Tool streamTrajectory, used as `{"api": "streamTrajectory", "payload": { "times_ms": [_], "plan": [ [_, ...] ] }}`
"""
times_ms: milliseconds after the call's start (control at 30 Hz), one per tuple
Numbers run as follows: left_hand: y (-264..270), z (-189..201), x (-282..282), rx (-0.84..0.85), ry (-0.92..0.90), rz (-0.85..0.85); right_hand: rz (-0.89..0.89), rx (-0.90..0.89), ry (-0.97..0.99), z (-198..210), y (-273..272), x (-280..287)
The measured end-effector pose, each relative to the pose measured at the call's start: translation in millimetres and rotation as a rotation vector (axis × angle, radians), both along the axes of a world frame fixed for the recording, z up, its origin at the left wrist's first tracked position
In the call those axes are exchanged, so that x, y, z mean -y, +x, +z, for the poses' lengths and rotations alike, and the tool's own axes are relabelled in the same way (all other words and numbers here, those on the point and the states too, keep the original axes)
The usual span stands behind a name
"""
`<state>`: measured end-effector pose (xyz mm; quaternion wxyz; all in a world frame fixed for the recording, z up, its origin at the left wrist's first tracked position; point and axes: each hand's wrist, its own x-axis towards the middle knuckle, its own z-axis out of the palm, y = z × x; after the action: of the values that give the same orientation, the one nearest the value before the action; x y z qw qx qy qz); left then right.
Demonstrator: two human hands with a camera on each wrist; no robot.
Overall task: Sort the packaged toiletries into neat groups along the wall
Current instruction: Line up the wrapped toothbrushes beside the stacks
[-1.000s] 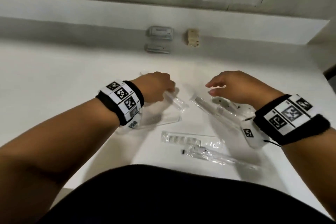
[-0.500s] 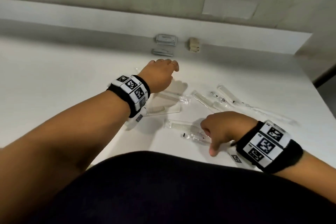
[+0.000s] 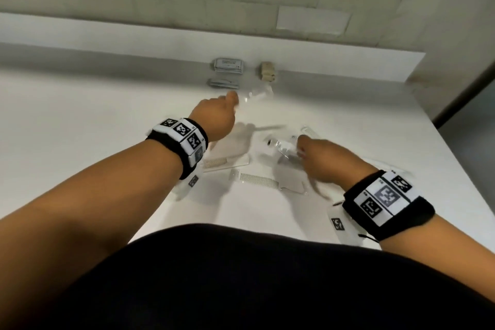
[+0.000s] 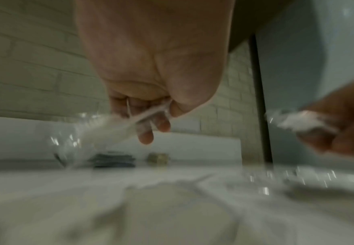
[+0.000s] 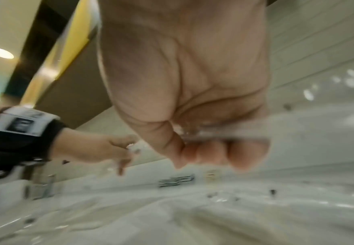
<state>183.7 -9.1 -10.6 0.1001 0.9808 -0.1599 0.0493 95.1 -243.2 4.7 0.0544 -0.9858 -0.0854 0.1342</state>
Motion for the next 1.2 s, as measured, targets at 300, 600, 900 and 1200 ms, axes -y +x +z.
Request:
{"api": "streamTrajectory", "payload": {
  "times_ms": [300, 600, 900, 1200],
  "plan": [
    [-11.2, -11.9, -60.2, -0.341, 0.051, 0.644, -0.250, -0.094, -0.164, -28.3, 26.8, 34.5],
    [-28.5, -13.0, -45.3, -0.494, -0.080, 0.597, -0.312, -0.008, 0.040, -5.3, 25.4, 55.8],
    [-19.5, 17.3, 6.8, -0.464, -0.109, 0.338, -0.369, -0.109, -0.277, -17.8, 30.7, 113.2],
    [-0.1, 19.0, 115.4, -0.597, -0.440, 0.141, -0.530, -0.299, 0.553, -7.3, 38.2, 118.6]
  ]
}}
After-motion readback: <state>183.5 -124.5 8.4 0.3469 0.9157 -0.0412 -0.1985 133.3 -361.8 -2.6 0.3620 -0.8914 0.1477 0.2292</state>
